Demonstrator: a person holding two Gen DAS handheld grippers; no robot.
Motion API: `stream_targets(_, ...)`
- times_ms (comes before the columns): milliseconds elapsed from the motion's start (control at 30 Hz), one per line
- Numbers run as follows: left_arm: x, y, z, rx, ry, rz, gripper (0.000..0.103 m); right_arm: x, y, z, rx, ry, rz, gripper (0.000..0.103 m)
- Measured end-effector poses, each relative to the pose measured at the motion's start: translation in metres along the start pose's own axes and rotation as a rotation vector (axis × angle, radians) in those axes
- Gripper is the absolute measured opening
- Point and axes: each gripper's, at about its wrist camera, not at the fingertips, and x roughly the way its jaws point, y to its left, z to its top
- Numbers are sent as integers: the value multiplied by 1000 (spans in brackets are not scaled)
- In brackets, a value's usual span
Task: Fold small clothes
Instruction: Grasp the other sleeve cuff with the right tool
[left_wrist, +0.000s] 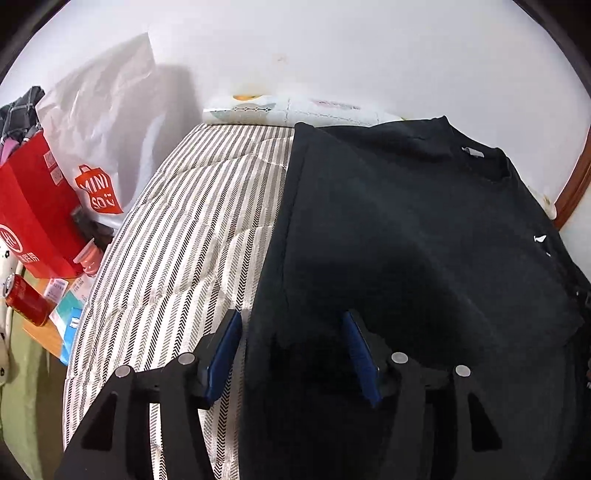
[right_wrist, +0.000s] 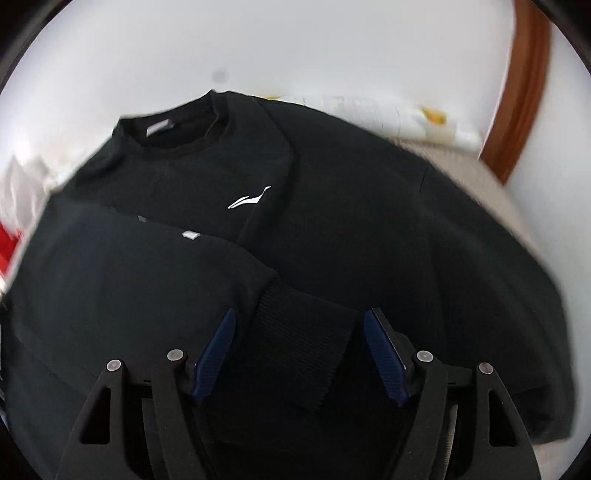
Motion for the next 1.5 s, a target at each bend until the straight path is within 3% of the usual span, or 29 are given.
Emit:
stream_targets(67,-1,0,-1,0,-4,3,55,6,7,5,-17,-12,3,66)
stream_targets(133,0,0,-1,-1,-6,7,56,7,13,6,-51,-30,-15,41)
stream_targets(167,0,0,-1,2,-7,11,57,1,22,6,-90,-57,-1,13)
stream_targets(233,1,-1,0,8,-7,18,57,-10,24,11,-112,-72,34,12)
stream_targets(300,2,-1,0,10,-6,18,57,-27,23,16,-103,-164,32,11)
stream_targets(367,2,-1,0,9,-9,16,58,-31,19,19,-85,-177,36,11)
stream_targets(533,0,-2,0,16,-3,28,59,10,15,14,-28,-22,38,17)
stream_targets(600,-3,-3,-1,15,3,30,59,0,16,12,-13,-36,21,33)
stream_targets(733,-13,-6,-7,6,5,51,61,-42,7,2,-14,-106,1,47)
stream_targets(800,-19,-9,-12,2,4,42,63,-66,-10,-6,3,-142,-39,68)
stream_targets(900,-25,-14,-22,-3,30,19,66,-96,-52,-26,50,-191,-152,79)
stream_targets(1033,-39,-19,-41,11,32,32,67,-110,-111,-61,99,-149,-296,82)
stream_targets(1167,-52,-19,-59,-7,15,42,68,-99,-159,-98,171,-50,-304,82)
stream_targets(1300,-58,-17,-72,-25,14,59,68,-89,-175,-115,167,-53,-330,82)
stream_targets(1500,-58,-14,-79,-71,11,77,68,-78,-194,-113,190,-58,-291,83)
